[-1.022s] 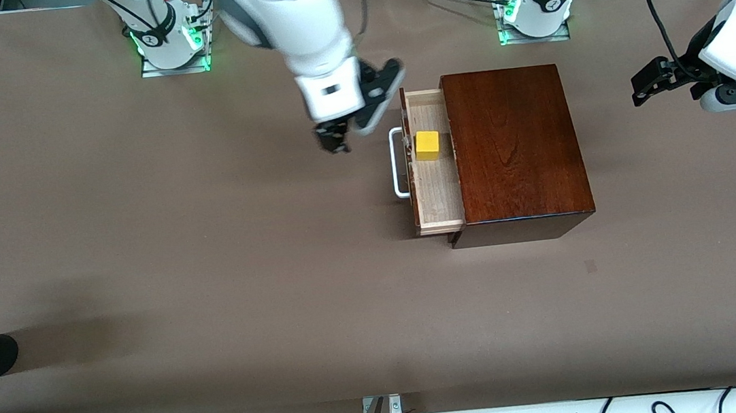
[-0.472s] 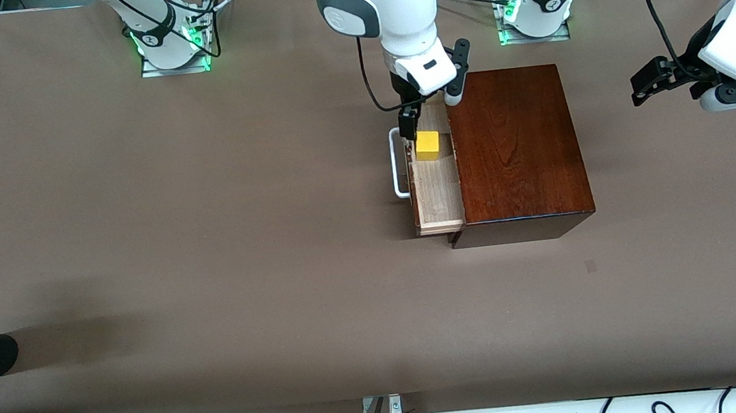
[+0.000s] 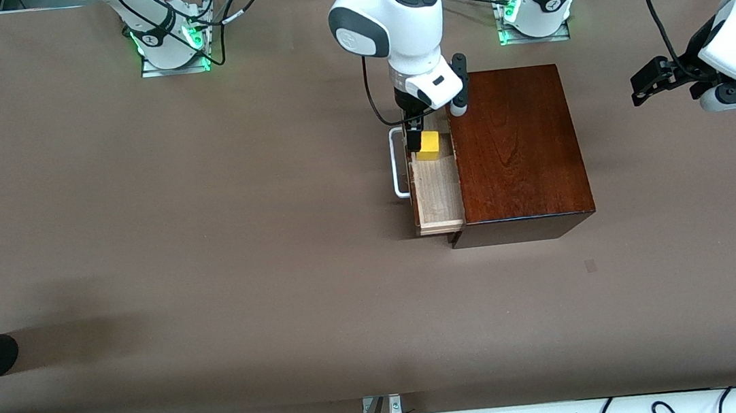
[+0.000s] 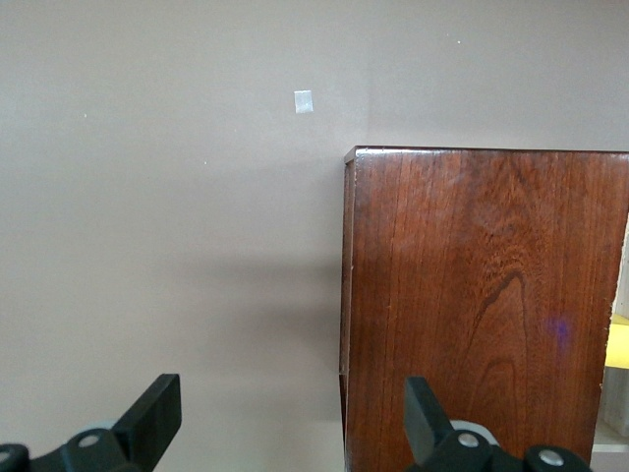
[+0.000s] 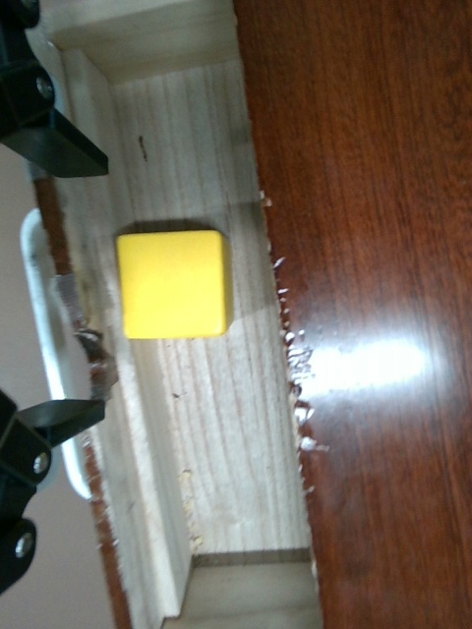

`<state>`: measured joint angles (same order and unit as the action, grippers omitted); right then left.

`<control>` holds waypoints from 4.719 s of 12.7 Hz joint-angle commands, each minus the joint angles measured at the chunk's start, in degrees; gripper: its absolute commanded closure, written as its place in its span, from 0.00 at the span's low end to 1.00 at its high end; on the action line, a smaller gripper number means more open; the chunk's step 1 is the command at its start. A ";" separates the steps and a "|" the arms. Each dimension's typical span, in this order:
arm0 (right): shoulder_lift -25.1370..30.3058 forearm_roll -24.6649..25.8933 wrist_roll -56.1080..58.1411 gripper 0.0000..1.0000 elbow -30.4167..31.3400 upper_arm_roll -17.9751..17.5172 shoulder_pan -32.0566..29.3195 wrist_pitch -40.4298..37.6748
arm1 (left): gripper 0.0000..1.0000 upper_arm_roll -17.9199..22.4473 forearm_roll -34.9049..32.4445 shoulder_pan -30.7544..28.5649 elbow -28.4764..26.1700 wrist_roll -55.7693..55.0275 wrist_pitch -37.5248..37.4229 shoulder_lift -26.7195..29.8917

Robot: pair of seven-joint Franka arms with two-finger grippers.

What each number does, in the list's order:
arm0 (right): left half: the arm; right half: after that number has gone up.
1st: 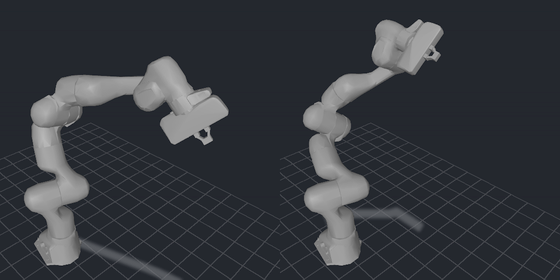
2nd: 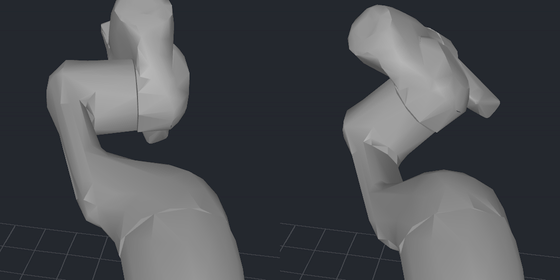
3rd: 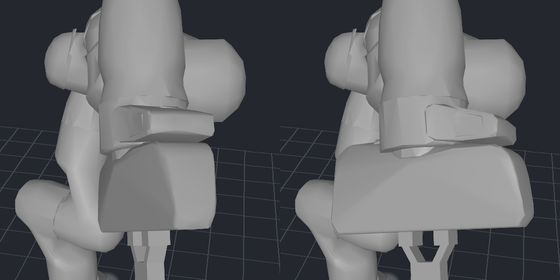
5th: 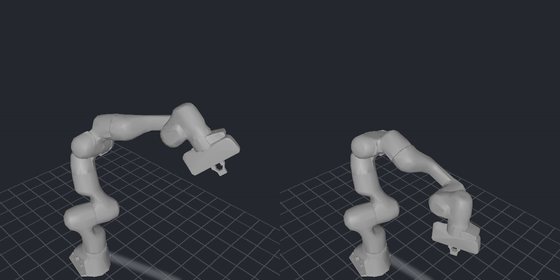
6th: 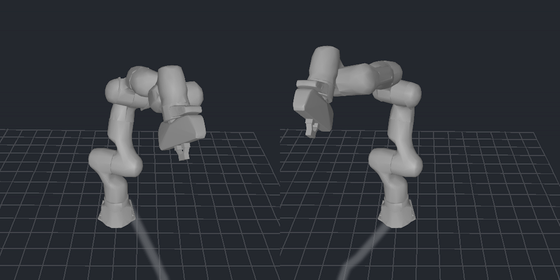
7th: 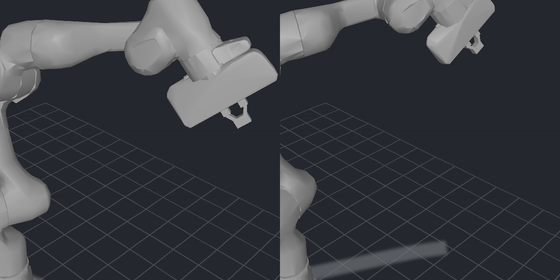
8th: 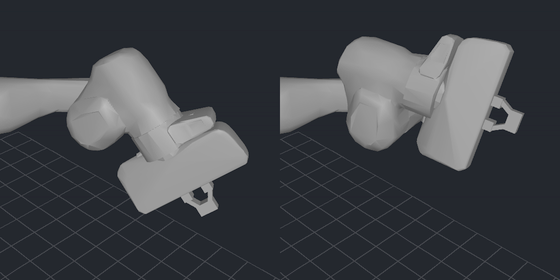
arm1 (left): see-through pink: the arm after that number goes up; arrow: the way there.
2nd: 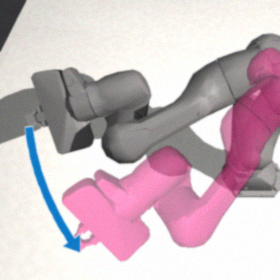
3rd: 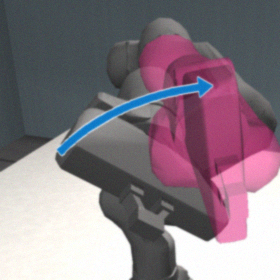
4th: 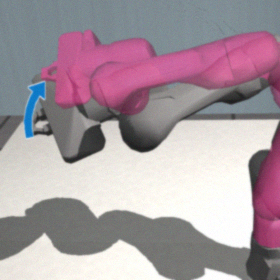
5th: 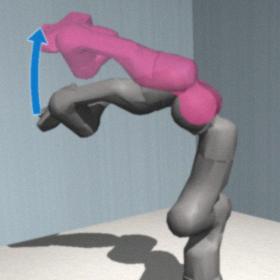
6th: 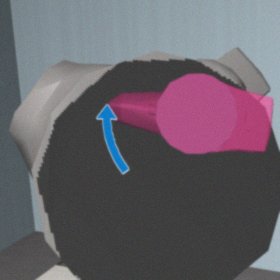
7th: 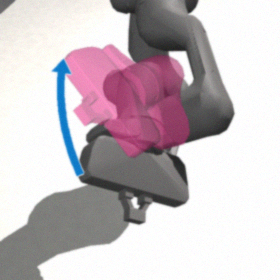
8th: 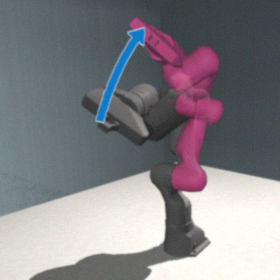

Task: Open drawer, take yellow block, close drawer
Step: 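Lower the right gripper over the yellow cube in the drawer, then close the right gripper on the yellow cube, then lift the cube with the right gripper while the left gripper reaches the drawer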

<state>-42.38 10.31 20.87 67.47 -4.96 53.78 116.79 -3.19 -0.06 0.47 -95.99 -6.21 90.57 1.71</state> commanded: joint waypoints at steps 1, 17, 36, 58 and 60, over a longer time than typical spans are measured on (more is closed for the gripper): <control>-2.71 1.03 0.84 0.00 -2.16 0.57 0.89 2.03 | 0.00 -0.50 -0.38 -0.47 0.10 -0.30 -0.75 0.66; -7.02 2.00 0.66 0.70 -4.62 1.18 1.86 4.15 | 0.00 -0.59 -0.38 -0.38 0.10 -0.38 -0.75 0.66; 11.08 -14.35 5.67 1.00 -10.69 1.27 -24.75 -27.13 | 0.00 -1.82 -0.38 0.06 0.54 -0.65 -3.54 0.93; 19.18 -16.28 -1.95 1.00 47.74 12.18 -41.21 23.81 | 1.00 -15.53 2.53 27.55 15.48 58.41 16.92 -35.19; 16.73 -16.28 -5.56 1.00 48.81 11.91 -41.21 27.25 | 1.00 -15.36 -0.88 29.58 14.70 58.33 16.83 -36.16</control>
<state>-25.94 -5.10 18.23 113.91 7.93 13.15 140.96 -19.32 2.23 28.42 -81.63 49.32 107.87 -33.41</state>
